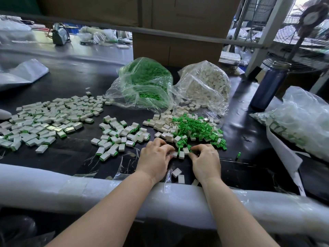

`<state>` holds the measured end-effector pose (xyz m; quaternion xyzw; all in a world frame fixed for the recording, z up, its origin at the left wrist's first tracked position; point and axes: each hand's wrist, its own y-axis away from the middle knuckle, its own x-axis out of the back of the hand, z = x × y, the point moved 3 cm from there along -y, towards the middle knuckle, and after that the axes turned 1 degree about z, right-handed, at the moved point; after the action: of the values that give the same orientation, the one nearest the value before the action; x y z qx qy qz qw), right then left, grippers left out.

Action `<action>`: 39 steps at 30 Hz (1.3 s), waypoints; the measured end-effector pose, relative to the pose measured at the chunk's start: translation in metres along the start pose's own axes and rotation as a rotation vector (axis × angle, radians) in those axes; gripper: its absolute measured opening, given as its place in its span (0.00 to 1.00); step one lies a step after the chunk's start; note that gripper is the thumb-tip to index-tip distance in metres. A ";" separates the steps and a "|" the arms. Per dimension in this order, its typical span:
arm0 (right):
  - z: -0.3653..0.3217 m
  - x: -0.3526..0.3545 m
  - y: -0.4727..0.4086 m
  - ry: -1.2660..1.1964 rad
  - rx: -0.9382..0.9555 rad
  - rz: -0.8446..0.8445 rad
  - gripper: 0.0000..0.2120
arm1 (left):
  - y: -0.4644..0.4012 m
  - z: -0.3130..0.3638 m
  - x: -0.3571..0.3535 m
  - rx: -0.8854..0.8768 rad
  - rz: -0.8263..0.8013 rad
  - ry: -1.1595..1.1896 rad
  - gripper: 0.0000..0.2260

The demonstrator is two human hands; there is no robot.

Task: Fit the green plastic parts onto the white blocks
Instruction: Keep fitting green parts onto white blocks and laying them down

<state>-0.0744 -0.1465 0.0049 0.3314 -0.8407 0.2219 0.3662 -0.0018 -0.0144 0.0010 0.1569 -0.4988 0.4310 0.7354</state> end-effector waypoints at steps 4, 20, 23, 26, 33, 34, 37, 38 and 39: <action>-0.001 0.004 0.002 -0.102 0.013 0.051 0.04 | 0.001 0.000 0.002 0.000 0.025 0.052 0.09; -0.012 0.004 0.010 -0.525 0.205 -0.052 0.10 | 0.002 -0.006 0.008 0.086 -0.049 0.737 0.04; -0.013 0.005 0.011 -0.547 0.239 -0.079 0.11 | 0.003 -0.006 0.008 0.096 -0.064 0.751 0.05; -0.015 0.003 0.013 -0.544 0.263 -0.115 0.08 | 0.002 -0.005 0.007 0.098 -0.075 0.747 0.04; -0.014 0.001 0.014 -0.490 0.277 -0.109 0.09 | 0.003 -0.007 0.005 0.111 -0.093 0.760 0.02; -0.014 0.001 0.014 -0.483 0.277 -0.116 0.08 | 0.002 -0.007 0.005 0.113 -0.094 0.765 0.02; -0.015 0.001 0.013 -0.510 0.276 -0.147 0.11 | 0.002 -0.007 0.006 0.116 -0.088 0.790 0.03; -0.015 0.001 0.013 -0.526 0.272 -0.156 0.12 | 0.002 -0.007 0.006 0.117 -0.088 0.803 0.04; -0.015 0.001 0.013 -0.536 0.264 -0.164 0.12 | 0.002 -0.007 0.006 0.117 -0.089 0.809 0.05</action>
<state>-0.0773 -0.1284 0.0139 0.4893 -0.8419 0.2034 0.1018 0.0013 -0.0056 0.0024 0.0378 -0.1365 0.4533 0.8800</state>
